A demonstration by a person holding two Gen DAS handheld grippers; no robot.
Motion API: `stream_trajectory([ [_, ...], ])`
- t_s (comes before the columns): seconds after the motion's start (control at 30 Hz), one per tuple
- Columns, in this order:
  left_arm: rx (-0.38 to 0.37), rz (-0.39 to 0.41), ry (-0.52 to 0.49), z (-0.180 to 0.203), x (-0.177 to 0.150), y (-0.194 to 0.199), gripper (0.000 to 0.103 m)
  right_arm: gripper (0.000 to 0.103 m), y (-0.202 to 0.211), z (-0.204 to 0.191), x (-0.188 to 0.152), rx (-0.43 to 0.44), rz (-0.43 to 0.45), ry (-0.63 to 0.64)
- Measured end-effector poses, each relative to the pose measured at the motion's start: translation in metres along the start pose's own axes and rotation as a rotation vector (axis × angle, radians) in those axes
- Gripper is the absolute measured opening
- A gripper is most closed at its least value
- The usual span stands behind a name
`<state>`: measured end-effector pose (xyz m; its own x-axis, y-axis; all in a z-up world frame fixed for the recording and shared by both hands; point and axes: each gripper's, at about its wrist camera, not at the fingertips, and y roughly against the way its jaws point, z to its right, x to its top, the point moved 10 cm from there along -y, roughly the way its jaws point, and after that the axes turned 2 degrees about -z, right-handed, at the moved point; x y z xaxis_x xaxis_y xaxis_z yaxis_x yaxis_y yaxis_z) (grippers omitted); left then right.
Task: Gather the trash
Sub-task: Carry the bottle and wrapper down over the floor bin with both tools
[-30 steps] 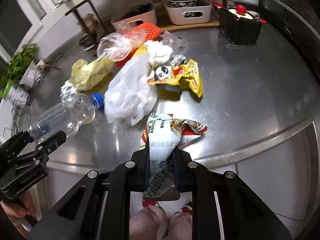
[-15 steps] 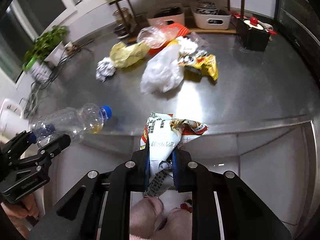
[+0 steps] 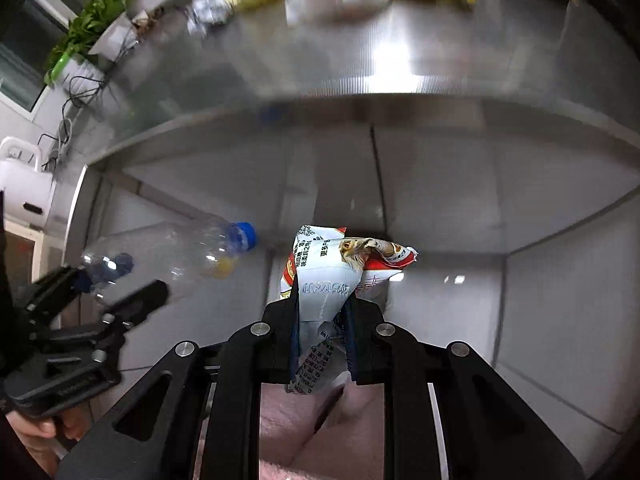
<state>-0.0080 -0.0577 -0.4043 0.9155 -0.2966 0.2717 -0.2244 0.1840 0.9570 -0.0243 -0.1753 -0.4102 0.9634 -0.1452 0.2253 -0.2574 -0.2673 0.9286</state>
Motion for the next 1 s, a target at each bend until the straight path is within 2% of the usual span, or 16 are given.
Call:
stream_trajectory([
  [0.2,-0.03,-0.071,0.031,-0.006,-0.02,-0.076,0.059,0.019,-0.074,0.021,-0.013,-0.007,-0.065,-0.069],
  [0.43,-0.058,-0.142,0.037,-0.01,-0.024,-0.151,0.059,0.019,-0.155,0.037,-0.015,0.007,-0.126,-0.143],
  [0.7,-0.059,-0.199,0.043,-0.012,-0.025,-0.206,0.059,0.021,-0.193,0.048,-0.015,-0.014,-0.141,-0.194],
  [0.93,-0.058,-0.22,0.03,-0.011,-0.029,-0.217,0.059,0.024,-0.202,0.045,-0.003,-0.016,-0.158,-0.212],
  [1.0,-0.06,-0.222,0.031,-0.012,-0.029,-0.217,0.06,0.029,-0.201,0.04,0.0,-0.015,-0.162,-0.211],
])
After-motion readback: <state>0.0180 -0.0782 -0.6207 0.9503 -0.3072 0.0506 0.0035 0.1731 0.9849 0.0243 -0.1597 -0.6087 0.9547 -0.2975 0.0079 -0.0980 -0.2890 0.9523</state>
